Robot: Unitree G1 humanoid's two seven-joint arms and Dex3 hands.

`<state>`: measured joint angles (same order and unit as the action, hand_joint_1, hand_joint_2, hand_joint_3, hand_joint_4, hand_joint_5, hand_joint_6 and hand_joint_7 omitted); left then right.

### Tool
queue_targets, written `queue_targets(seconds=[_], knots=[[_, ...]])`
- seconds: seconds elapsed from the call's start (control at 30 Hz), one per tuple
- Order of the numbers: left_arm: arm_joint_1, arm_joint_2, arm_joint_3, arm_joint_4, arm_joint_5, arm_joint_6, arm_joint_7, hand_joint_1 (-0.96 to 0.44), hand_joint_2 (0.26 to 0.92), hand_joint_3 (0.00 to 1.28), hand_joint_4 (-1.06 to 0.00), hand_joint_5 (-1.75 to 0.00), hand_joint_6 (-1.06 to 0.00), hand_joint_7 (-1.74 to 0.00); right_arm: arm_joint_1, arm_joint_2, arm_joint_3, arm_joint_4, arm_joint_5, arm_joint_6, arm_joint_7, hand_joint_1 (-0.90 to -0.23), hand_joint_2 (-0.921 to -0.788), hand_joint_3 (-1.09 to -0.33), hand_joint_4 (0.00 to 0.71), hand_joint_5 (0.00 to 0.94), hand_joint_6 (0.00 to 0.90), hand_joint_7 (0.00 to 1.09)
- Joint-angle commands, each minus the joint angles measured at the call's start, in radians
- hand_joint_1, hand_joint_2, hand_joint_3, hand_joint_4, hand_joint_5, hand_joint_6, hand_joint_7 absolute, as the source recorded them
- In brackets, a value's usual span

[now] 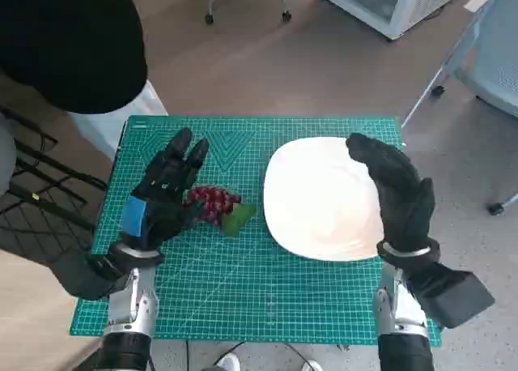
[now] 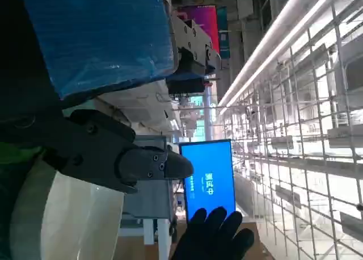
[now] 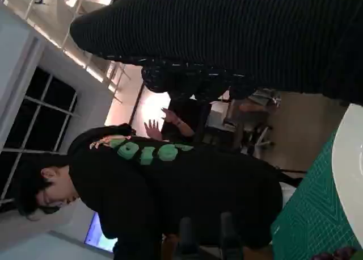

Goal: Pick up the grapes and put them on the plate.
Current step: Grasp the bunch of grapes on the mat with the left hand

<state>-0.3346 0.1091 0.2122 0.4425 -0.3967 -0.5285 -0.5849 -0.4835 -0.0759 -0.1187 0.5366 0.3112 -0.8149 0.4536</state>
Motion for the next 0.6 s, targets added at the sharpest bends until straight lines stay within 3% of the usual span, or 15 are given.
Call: queue_targets(seconds=[0.03, 0.6], knots=[[0.014, 0.001, -0.003, -0.021, -0.001, -0.005, -0.003, -0.43, 0.921, 0.25, -0.29, 0.00, -0.37, 0.00, 0.018, 0.000, -0.001, 0.000, 0.002, 0.017, 0.008, -0.651, -0.921, -0.775, 0.453, 0.000, 0.003, 0.50], [0.025, -0.004, -0.009, -0.033, -0.001, -0.001, -0.001, -0.43, 0.921, 0.26, -0.29, 0.00, -0.37, 0.00, 0.023, -0.002, -0.003, -0.007, 0.008, 0.024, 0.021, -0.658, -0.921, -0.772, 0.454, 0.000, 0.002, 0.50]])
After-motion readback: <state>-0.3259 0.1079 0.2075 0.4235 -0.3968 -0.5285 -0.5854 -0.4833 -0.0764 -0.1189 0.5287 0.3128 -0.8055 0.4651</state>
